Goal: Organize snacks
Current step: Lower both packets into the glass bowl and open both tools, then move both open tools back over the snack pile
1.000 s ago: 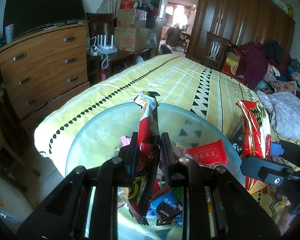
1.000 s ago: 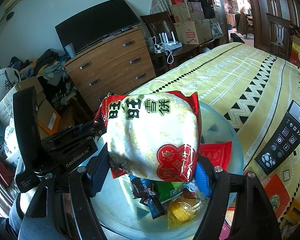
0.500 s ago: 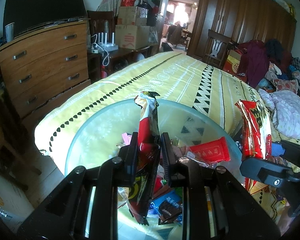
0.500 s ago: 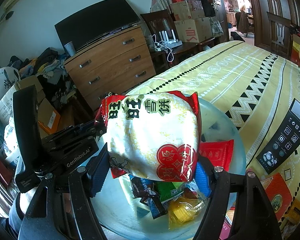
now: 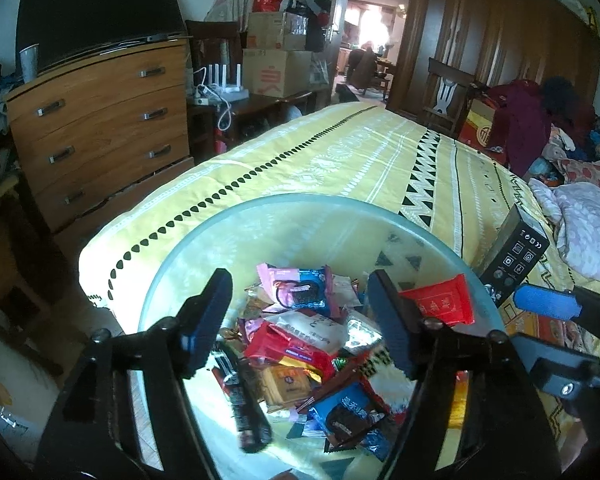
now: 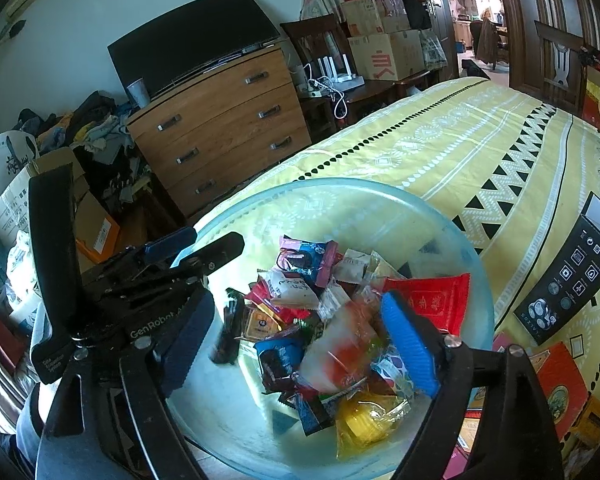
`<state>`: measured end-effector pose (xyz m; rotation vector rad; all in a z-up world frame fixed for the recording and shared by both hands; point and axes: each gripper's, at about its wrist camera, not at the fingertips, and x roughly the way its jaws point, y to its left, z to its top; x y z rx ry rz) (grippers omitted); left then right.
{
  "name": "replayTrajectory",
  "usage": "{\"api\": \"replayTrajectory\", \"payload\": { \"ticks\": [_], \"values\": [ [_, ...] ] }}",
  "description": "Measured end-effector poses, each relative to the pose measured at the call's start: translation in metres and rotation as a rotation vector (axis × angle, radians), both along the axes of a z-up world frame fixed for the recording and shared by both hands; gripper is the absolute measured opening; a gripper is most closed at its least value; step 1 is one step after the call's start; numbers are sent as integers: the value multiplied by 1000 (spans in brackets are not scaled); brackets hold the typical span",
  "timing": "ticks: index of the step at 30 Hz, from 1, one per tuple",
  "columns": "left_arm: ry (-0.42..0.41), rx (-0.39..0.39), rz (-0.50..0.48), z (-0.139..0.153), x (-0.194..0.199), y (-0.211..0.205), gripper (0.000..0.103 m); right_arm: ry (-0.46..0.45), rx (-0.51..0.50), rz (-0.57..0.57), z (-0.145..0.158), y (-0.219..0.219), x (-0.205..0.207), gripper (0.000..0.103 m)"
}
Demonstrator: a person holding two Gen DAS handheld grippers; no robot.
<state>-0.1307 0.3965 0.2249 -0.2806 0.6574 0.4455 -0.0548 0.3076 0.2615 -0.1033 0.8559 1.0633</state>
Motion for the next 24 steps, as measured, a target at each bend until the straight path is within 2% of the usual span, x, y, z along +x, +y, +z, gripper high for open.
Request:
{"api": "replayTrajectory", "payload": {
  "ticks": [6, 14, 20, 24],
  "values": [
    [10, 10, 30, 2, 0, 3, 85, 21, -3, -2, -7, -3, -1, 88],
    [13, 34, 41, 8, 0, -1, 93, 23, -1, -4, -7, -13, -5, 88],
    [1, 38, 48, 13, -1, -5, 103, -37, 28, -13, 3, -35, -21, 88],
    [-20, 43, 58, 15, -4, -9, 103, -101, 40, -53, 2, -70, -41, 89]
  ]
}}
